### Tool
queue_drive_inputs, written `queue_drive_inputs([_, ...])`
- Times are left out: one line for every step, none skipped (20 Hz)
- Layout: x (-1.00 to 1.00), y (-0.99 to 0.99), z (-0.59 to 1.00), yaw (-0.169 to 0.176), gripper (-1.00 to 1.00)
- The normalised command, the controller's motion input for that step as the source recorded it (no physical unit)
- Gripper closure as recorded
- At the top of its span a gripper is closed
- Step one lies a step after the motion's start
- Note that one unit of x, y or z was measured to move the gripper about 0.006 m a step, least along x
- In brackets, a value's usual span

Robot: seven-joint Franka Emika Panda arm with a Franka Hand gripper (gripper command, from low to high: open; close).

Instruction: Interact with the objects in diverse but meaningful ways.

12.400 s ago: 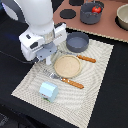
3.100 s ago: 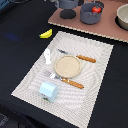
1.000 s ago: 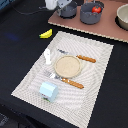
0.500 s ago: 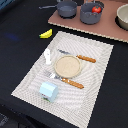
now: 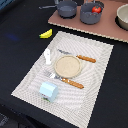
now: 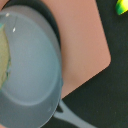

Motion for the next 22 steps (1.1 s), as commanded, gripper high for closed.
queue_drive_inputs([-0.20, -0.58, -0.10, -0.146, -1.00])
queue_drive_inputs([-0.21, -0.51, -0.11, -0.175, -1.00])
queue_drive_inputs([-0.23, -0.48, -0.12, -0.184, -1.00])
queue_drive_inputs([-0.22, -0.49, -0.13, -0.179, -1.00])
queue_drive_inputs([-0.22, -0.49, -0.18, -0.177, -1.00])
queue_drive_inputs([-0.23, -0.49, -0.21, -0.179, -1.00])
queue_drive_inputs([-0.26, -0.47, -0.27, -0.183, -1.00])
queue_drive_inputs([-0.33, -0.43, -0.33, -0.185, -1.00])
queue_drive_inputs([-0.34, -0.33, -0.37, -0.179, -1.00])
queue_drive_inputs([-0.36, -0.23, -0.38, -0.168, -1.00])
queue_drive_inputs([-0.35, -0.20, -0.38, -0.163, -1.00])
queue_drive_inputs([-0.32, -0.23, -0.38, -0.161, -1.00])
queue_drive_inputs([-0.31, -0.26, -0.38, -0.162, -1.00])
queue_drive_inputs([-0.30, -0.30, -0.39, -0.162, -1.00])
queue_drive_inputs([-0.30, -0.31, -0.41, -0.159, -1.00])
queue_drive_inputs([-0.31, -0.29, -0.44, -0.154, -1.00])
queue_drive_inputs([-0.35, -0.30, -0.46, -0.151, -1.00])
queue_drive_inputs([-0.34, -0.25, -0.46, -0.155, -1.00])
queue_drive_inputs([-0.33, -0.20, -0.45, -0.155, -1.00])
queue_drive_inputs([-0.31, -0.18, -0.44, -0.153, -1.00])
queue_drive_inputs([-0.31, -0.16, -0.43, -0.151, -1.00])
queue_drive_inputs([-0.25, -0.15, -0.42, -0.147, -1.00])
